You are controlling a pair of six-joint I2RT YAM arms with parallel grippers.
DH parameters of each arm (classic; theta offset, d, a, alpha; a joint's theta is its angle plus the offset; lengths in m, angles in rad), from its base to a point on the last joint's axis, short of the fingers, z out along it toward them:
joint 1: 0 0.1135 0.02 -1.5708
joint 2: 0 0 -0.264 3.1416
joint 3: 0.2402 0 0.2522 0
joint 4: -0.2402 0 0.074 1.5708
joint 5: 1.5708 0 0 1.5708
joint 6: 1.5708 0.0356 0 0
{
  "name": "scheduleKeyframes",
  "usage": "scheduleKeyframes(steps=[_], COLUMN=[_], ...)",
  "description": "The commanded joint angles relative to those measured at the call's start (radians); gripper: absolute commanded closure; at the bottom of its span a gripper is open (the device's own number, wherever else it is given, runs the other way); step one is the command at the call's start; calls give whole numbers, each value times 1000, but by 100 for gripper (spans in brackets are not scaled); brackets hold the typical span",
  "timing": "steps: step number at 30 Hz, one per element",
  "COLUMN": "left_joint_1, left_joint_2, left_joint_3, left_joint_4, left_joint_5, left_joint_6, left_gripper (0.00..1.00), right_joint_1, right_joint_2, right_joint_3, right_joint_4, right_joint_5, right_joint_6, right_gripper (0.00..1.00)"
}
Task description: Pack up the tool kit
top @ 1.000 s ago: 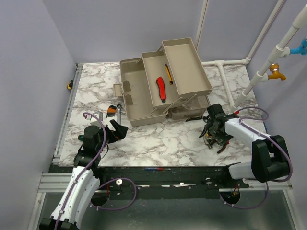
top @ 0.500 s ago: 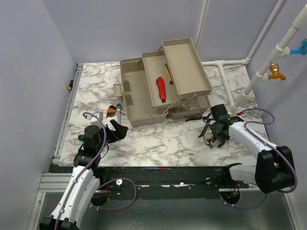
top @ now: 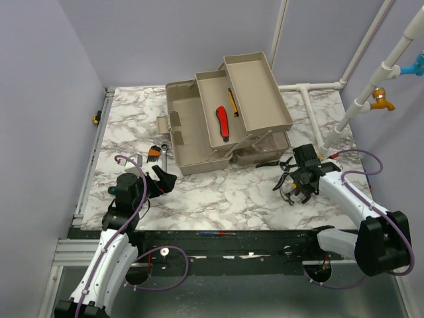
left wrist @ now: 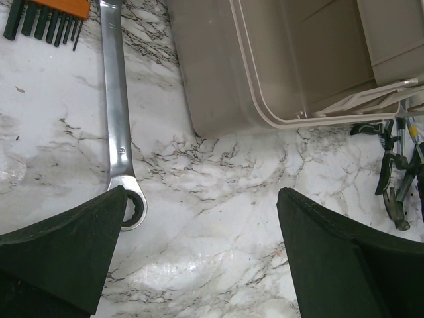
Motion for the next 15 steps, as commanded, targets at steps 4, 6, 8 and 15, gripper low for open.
scheduleKeyframes(steps=[4, 6, 8, 15], left_joint_1=[-1, -1, -1, -2], left_joint_2=[0, 4, 6, 6], left_joint_3=[-5, -6, -5, -5], left_joint_4=[24, 26, 27, 27], left_joint_5=[-18, -17, -16, -17], left_joint_6=[12, 13, 13, 13], left_gripper=[2, 2, 2, 2], right_joint_1=[-3, -4, -3, -3], right_joint_2=[-68, -110, -146, -215], right_joint_3=[83, 100, 113, 222], right_joint_4=[-110, -119, -106, -191], right_joint_5=[59, 65, 44, 3], right_joint_6=[-4, -21, -69, -130], right_gripper=[87, 88, 95, 97])
